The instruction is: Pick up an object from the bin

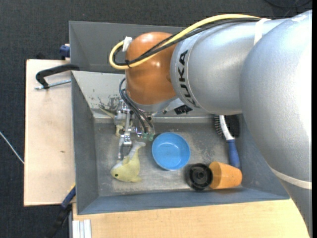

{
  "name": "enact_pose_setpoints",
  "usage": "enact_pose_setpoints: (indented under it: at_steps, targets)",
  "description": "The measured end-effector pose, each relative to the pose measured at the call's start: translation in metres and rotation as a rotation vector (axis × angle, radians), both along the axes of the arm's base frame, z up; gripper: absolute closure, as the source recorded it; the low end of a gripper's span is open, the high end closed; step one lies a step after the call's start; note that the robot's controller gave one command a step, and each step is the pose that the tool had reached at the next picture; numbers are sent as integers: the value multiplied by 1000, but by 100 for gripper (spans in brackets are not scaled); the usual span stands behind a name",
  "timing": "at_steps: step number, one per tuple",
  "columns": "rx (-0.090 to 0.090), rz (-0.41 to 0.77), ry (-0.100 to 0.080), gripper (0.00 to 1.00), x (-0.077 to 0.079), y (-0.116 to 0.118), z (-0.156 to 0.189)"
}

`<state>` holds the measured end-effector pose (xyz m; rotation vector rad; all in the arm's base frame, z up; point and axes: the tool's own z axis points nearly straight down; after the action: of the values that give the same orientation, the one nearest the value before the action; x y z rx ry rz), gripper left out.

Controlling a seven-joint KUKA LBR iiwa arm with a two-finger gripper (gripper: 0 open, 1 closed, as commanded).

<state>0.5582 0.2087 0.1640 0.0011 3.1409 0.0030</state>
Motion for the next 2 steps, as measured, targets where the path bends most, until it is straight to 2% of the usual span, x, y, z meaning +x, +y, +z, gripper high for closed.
enact_pose_setpoints:
  at_steps: [1,2]
  targets:
    - [5,-22,-3,0,-15,-67,-91]
    - [6,-13,-1,100,-16,-63,-88]
